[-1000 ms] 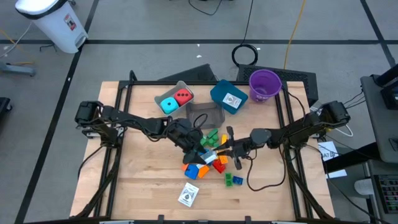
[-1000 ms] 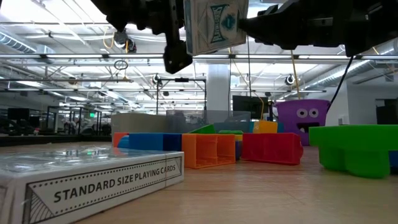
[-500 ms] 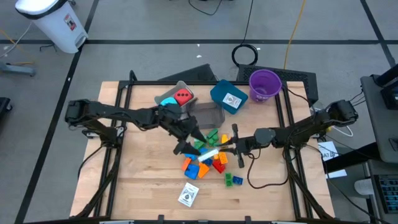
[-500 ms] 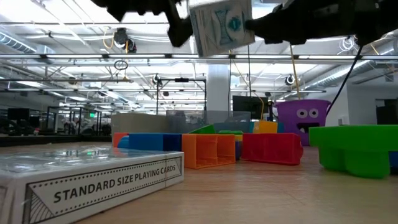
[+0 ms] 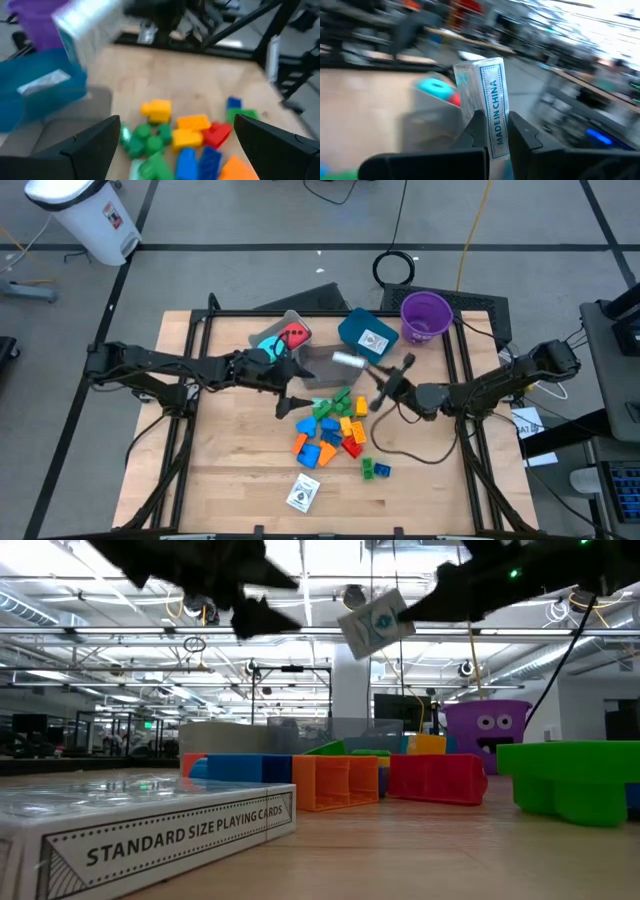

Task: Pick & Place Toys
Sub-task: Put the blue playing card box into the blue bin

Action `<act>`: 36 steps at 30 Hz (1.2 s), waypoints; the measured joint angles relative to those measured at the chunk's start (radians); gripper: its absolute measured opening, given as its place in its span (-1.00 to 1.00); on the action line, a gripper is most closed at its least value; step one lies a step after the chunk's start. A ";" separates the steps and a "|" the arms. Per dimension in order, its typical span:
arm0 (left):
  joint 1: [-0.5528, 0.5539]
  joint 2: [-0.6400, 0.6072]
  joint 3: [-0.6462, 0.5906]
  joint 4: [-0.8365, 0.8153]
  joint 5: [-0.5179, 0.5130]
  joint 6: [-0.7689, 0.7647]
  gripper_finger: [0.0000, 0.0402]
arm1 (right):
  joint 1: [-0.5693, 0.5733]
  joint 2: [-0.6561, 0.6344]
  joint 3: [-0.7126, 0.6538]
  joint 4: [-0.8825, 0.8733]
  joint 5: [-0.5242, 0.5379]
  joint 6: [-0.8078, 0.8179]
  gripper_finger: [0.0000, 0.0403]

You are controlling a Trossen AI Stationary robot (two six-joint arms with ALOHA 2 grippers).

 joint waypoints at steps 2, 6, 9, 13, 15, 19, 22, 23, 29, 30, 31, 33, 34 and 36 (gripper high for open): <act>0.019 0.000 -0.052 0.052 -0.005 0.026 0.98 | -0.042 0.000 -0.013 -0.001 0.025 0.002 -0.95; 0.056 0.000 -0.123 0.152 -0.045 0.037 0.98 | -0.187 0.000 -0.052 -0.002 -0.022 0.072 -0.95; 0.078 0.000 -0.139 0.168 -0.090 0.026 0.98 | -0.315 0.000 -0.089 -0.002 -0.123 0.135 -0.95; 0.092 0.009 -0.154 0.169 -0.138 0.018 0.98 | -0.463 0.001 -0.138 -0.002 -0.290 0.246 -0.95; 0.098 0.010 -0.163 0.162 -0.154 0.018 0.98 | -0.518 0.011 -0.158 0.008 -0.326 0.274 -0.95; 0.098 0.010 -0.169 0.167 -0.184 0.017 0.98 | -0.585 0.037 -0.182 0.006 -0.326 0.279 -0.94; 0.098 0.010 -0.169 0.171 -0.185 0.018 0.98 | -0.606 0.066 -0.185 0.009 -0.344 0.277 -0.93; 0.098 0.010 -0.169 0.173 -0.185 0.018 0.98 | -0.612 0.079 -0.185 0.014 -0.354 0.271 -0.93; 0.098 0.010 -0.169 0.174 -0.194 0.015 0.98 | -0.647 0.176 -0.185 0.121 -0.357 0.262 -0.90; 0.098 0.010 -0.169 0.174 -0.194 0.015 0.98 | -0.650 0.196 -0.185 0.147 -0.357 0.259 -0.88; 0.098 0.010 -0.169 0.174 -0.194 0.015 0.98 | -0.651 0.215 -0.185 0.170 -0.357 0.254 -0.85; 0.098 0.010 -0.169 0.174 -0.194 0.011 0.98 | -0.651 0.248 -0.185 0.199 -0.357 0.239 -0.77; 0.098 0.010 -0.169 0.174 -0.194 0.010 0.98 | -0.650 0.263 -0.185 0.211 -0.361 0.235 -0.73; 0.098 0.010 -0.169 0.174 -0.194 0.007 0.98 | -0.650 0.294 -0.185 0.237 -0.388 0.235 -0.61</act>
